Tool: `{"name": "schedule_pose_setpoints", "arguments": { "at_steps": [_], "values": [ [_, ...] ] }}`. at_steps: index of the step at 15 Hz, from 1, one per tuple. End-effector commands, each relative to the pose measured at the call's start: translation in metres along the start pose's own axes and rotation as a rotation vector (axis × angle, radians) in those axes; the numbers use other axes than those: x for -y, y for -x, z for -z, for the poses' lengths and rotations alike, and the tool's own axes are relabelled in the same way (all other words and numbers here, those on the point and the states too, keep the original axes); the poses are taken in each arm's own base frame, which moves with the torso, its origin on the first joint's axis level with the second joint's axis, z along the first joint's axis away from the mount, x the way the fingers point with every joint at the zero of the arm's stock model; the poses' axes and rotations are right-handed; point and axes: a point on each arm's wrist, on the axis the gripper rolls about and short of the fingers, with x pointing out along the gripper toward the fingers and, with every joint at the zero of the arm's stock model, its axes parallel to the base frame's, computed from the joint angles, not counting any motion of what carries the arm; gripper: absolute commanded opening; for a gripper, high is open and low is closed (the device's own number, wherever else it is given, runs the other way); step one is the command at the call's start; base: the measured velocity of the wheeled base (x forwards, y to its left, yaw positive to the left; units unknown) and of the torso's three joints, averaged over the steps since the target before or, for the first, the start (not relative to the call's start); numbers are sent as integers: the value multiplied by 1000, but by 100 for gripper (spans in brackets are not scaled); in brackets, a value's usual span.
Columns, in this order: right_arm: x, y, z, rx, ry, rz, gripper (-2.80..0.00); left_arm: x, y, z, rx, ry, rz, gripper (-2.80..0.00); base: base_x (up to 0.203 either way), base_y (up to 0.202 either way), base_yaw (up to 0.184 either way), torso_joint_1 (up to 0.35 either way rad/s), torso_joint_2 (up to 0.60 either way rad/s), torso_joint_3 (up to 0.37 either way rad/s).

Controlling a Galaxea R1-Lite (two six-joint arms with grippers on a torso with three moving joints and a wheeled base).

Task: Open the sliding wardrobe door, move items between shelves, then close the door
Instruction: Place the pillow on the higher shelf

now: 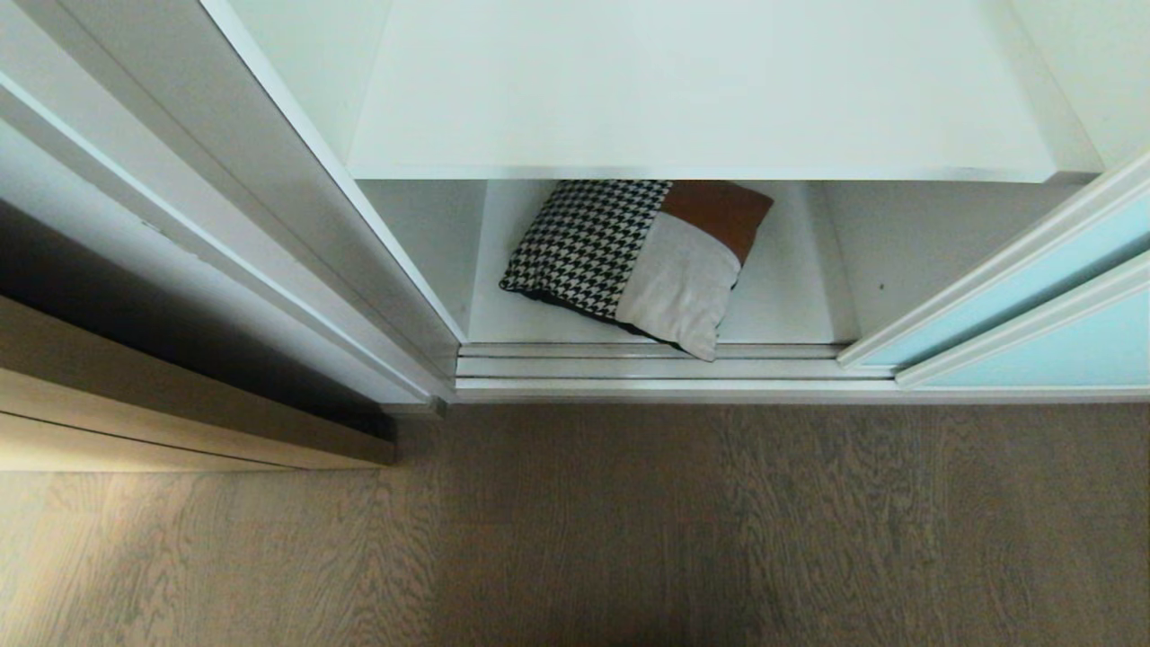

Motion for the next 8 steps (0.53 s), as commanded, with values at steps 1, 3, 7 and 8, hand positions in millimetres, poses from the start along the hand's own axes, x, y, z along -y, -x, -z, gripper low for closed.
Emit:
{"name": "schedule_pose_setpoints", "arguments": {
  "at_steps": [1,3,7,8],
  "values": [
    [0,0,0,-1,0,0,-280,0,0,1,-11,27,0,-280,0,0,0,0,0,0],
    [0,0,0,-2,0,2,-280,0,0,1,-11,61,-14,-280,0,0,0,0,0,0],
    [0,0,0,-2,0,1,-280,0,0,2,-13,68,-15,-280,0,0,0,0,0,0],
    [0,0,0,-1,0,0,-280,0,0,2,-14,68,-15,-280,0,0,0,0,0,0]
  ]
}}
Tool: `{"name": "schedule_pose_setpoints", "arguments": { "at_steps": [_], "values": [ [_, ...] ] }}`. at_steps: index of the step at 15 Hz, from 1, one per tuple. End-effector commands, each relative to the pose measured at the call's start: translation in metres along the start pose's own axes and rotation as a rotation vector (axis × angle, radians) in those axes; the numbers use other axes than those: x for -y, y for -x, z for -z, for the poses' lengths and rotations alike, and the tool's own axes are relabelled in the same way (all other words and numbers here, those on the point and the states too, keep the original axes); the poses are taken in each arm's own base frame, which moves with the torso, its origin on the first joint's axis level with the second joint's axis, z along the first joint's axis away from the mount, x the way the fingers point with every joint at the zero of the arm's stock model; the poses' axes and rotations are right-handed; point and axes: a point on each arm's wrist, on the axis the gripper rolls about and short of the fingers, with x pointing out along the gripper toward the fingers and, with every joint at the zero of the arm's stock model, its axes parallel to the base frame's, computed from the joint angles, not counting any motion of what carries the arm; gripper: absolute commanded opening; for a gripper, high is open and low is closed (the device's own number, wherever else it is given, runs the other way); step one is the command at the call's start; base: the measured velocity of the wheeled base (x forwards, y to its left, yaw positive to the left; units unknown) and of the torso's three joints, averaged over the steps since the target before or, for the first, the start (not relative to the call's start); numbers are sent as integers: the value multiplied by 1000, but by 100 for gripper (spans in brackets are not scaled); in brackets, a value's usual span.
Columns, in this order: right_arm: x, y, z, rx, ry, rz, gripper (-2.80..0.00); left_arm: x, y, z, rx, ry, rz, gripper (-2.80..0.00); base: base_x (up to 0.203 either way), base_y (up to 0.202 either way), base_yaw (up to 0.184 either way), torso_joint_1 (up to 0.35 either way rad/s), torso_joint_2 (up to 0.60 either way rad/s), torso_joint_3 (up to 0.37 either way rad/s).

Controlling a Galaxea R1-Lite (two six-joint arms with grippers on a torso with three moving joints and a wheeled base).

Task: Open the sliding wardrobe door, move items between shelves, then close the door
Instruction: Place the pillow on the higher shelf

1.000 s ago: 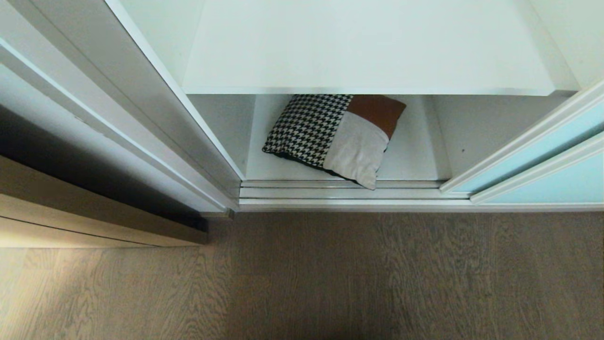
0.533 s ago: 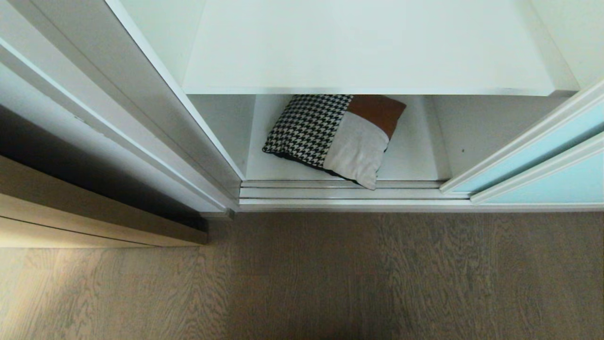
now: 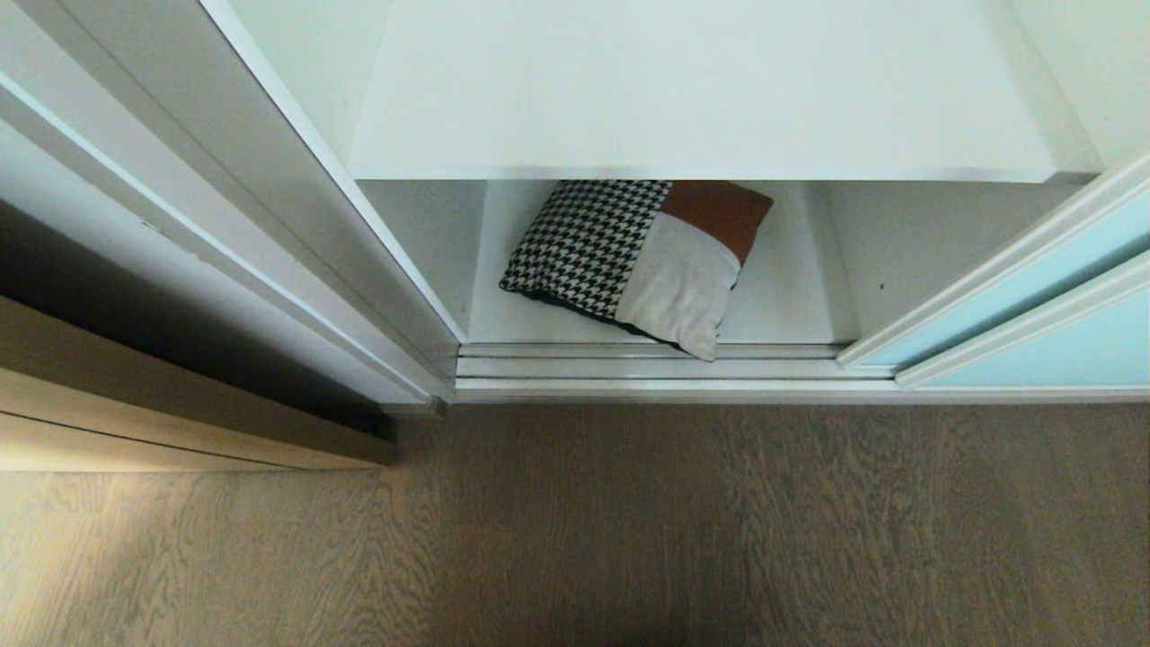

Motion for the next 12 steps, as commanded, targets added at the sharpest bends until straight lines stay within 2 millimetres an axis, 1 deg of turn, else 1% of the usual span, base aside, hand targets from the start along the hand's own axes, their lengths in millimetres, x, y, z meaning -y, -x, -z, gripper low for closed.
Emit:
{"name": "schedule_pose_setpoints", "arguments": {
  "at_steps": [1,4,8,12],
  "values": [
    [0,0,0,-3,0,0,-280,0,0,1,-6,0,1,-280,0,0,0,0,0,0],
    [0,0,0,-2,31,0,-280,0,0,1,-6,6,-1,-280,0,0,0,0,0,0],
    [0,0,0,-1,-13,-5,-280,0,0,1,-6,-5,-1,-280,0,0,0,0,0,0],
    [0,0,0,-1,-2,-2,-280,0,0,1,-6,-5,-1,-280,0,0,0,0,0,0]
  ]
}}
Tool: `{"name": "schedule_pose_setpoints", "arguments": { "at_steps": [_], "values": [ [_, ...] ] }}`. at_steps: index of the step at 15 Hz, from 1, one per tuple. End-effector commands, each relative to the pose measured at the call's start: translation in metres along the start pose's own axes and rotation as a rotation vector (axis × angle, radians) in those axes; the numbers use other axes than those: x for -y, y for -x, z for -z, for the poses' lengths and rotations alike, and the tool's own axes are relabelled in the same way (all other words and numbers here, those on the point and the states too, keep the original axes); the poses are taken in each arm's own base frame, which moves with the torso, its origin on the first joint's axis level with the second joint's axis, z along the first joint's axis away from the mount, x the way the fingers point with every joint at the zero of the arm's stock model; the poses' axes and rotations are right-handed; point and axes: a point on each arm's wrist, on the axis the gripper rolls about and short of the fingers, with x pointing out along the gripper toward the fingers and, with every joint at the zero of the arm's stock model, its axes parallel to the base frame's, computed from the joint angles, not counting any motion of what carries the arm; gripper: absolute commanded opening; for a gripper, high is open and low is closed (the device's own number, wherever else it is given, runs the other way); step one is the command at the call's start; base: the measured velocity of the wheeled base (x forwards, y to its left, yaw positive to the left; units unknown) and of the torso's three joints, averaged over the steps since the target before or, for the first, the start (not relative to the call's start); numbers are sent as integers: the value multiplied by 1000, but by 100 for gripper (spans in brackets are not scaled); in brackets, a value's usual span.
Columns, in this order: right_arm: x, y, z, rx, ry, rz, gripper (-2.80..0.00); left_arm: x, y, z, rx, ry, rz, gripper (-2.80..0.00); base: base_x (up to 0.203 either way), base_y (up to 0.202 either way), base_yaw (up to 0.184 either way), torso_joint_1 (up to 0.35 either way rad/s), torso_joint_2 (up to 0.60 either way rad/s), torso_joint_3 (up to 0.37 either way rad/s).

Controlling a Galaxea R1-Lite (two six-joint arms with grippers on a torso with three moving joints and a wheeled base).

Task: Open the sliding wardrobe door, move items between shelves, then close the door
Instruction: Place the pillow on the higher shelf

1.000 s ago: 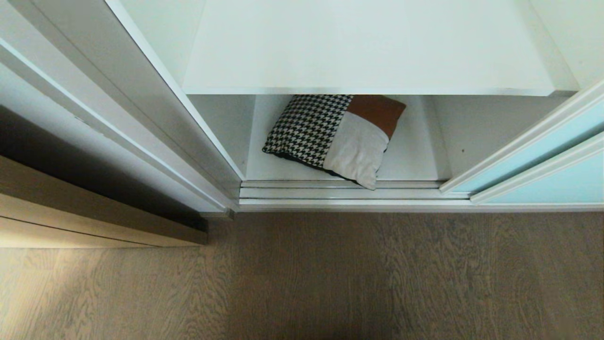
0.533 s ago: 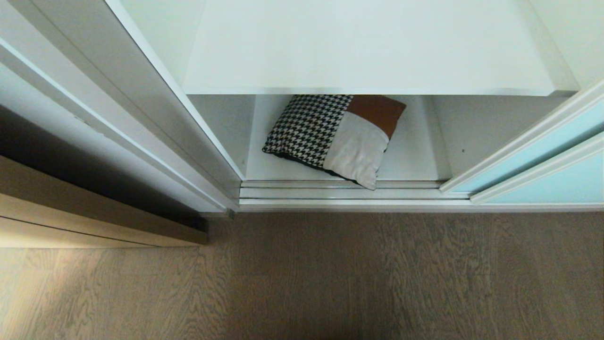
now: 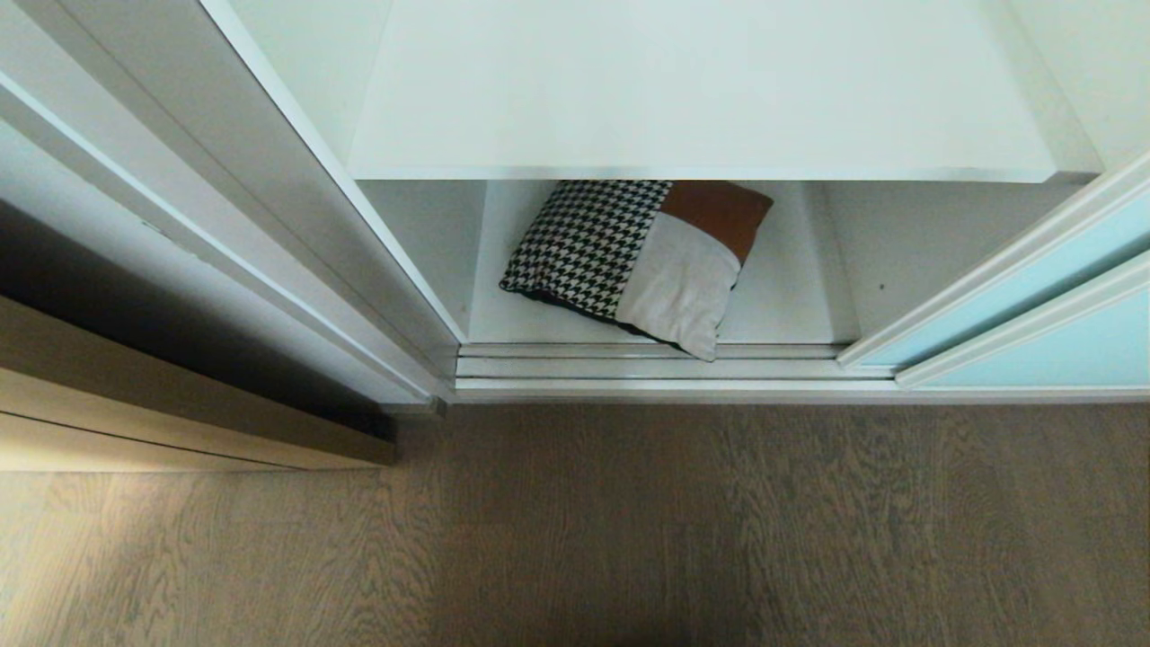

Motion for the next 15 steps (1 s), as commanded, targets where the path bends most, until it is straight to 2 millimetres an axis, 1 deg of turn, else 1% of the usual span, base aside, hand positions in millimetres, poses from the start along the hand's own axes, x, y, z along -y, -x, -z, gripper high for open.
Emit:
{"name": "schedule_pose_setpoints", "arguments": {
  "at_steps": [1,5,10,11,12,14,15],
  "values": [
    [0,0,0,0,-5,-1,-280,0,0,0,-2,7,-1,-280,0,0,0,0,0,0],
    [0,0,0,-2,72,-12,-280,0,0,0,-3,18,-3,-280,0,0,0,0,0,0],
    [0,1,-2,12,60,-9,-280,0,0,0,-3,19,-3,-280,0,0,0,0,0,0],
    [0,4,-16,38,61,1,-280,0,0,0,-3,17,-3,-280,0,0,0,0,0,0],
    [-1,7,-39,67,56,10,-280,0,0,0,-1,19,-3,-280,0,0,0,0,0,0],
    [-1,17,-95,127,34,10,-280,0,0,0,-3,17,0,-280,0,0,0,0,0,0],
    [-2,19,-113,129,26,6,-280,0,0,0,-2,22,-1,-280,0,0,0,0,0,0]
  ]
}}
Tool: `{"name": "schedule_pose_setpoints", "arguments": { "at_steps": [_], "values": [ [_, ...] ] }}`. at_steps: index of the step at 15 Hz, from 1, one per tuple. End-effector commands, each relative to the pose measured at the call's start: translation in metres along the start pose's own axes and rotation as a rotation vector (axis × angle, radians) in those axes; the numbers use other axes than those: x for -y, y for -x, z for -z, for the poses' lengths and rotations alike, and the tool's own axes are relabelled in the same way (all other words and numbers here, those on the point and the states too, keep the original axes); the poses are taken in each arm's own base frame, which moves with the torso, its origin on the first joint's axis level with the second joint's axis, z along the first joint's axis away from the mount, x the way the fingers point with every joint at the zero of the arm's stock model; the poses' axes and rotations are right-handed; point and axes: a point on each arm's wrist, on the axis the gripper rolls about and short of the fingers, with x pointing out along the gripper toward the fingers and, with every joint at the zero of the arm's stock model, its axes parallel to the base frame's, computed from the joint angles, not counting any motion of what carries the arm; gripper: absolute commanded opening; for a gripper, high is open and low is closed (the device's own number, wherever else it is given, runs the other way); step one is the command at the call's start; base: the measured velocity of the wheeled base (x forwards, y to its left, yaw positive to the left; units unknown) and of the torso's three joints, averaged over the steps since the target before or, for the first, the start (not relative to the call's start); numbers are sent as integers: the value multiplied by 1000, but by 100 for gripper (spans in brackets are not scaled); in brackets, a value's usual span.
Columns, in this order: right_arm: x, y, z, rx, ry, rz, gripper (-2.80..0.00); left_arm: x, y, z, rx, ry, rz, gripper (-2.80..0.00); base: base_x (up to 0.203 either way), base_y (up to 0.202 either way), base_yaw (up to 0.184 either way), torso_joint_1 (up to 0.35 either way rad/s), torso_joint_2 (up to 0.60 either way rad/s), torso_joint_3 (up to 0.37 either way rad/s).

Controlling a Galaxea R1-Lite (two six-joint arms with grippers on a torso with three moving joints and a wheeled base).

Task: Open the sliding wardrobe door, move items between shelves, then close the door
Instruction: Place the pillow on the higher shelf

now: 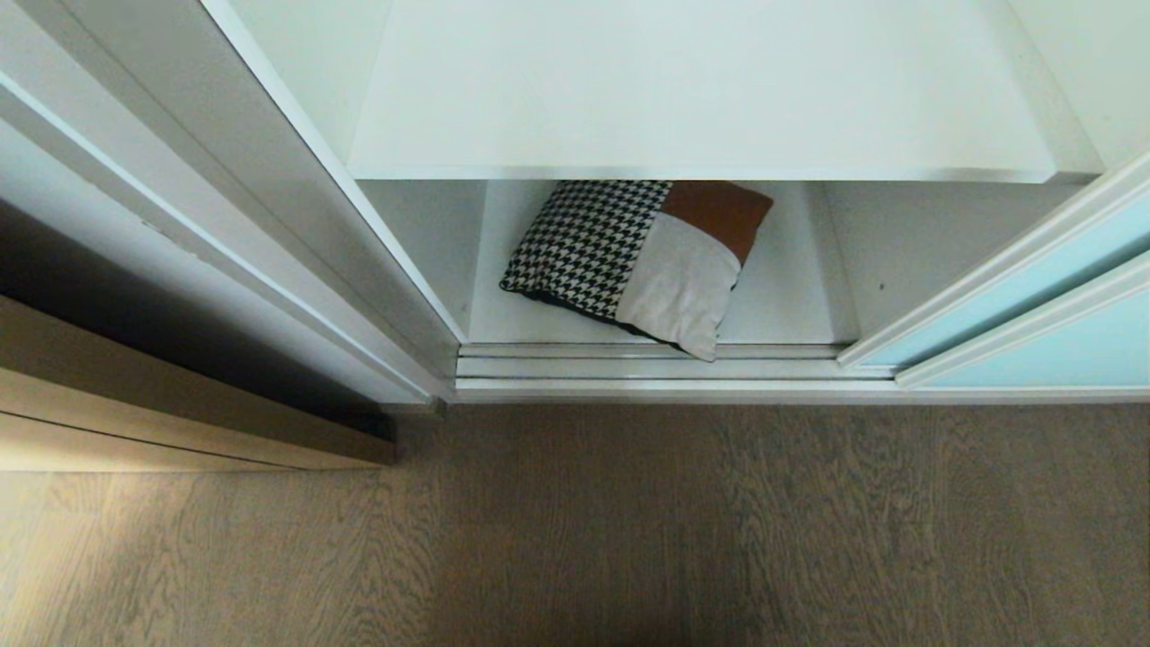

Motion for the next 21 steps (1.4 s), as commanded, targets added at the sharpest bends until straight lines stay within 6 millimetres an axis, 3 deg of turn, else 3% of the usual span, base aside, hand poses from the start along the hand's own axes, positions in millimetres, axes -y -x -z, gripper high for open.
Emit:
{"name": "schedule_pose_setpoints", "arguments": {
  "at_steps": [1,4,7,11,17,21],
  "values": [
    [0,-9,-32,-47,-2,-11,-280,0,0,0,-3,0,0,-280,0,0,0,0,0,0],
    [-2,-30,-58,-224,-43,-61,-280,0,0,0,-3,0,0,-280,0,0,0,0,0,0],
    [-7,-56,-70,-405,-164,-152,-280,0,0,0,-3,2,0,-280,0,0,0,0,0,0],
    [-12,-118,-67,-641,-332,-153,-280,0,0,0,-3,1,0,-280,0,0,0,0,0,0],
    [-24,-195,-17,-973,-517,-213,-280,0,0,0,-3,5,0,-280,0,0,0,0,0,0],
    [-42,-235,34,-1076,-537,-242,-280,0,0,0,-3,5,0,-280,0,0,0,0,0,0]
  ]
}}
